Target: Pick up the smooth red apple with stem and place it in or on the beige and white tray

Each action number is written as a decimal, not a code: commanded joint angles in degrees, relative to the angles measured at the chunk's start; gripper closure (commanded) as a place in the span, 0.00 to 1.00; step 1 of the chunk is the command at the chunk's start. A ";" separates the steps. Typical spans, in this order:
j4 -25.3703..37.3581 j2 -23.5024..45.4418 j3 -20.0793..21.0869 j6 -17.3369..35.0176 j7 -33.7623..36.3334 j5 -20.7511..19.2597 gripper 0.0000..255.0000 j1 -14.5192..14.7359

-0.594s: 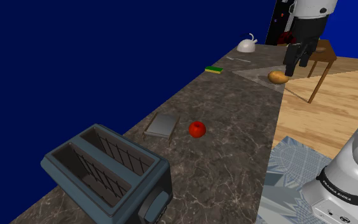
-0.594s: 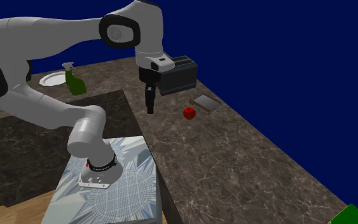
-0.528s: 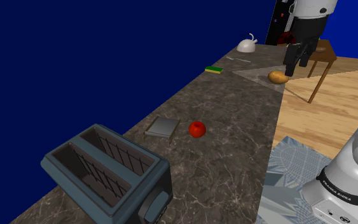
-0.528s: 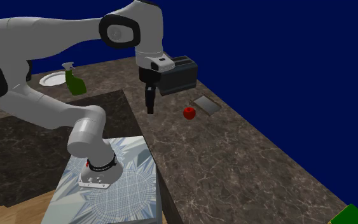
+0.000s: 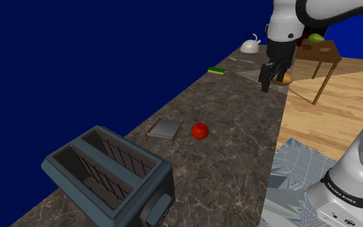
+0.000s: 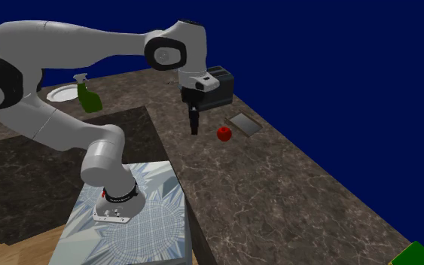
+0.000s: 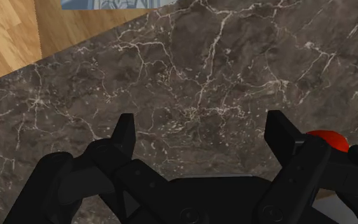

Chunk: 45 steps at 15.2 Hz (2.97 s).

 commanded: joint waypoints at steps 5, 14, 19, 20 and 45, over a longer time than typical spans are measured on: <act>0.25 8.65 5.20 9.99 5.28 1.51 0.00 1.29; 5.26 25.22 12.74 23.23 14.35 -1.23 0.00 1.73; 10.76 35.86 16.19 28.43 20.81 -6.33 0.00 1.91; 12.09 38.09 16.72 29.21 22.22 -7.67 0.00 2.05; 14.14 47.85 16.96 35.90 28.00 -14.51 1.00 2.86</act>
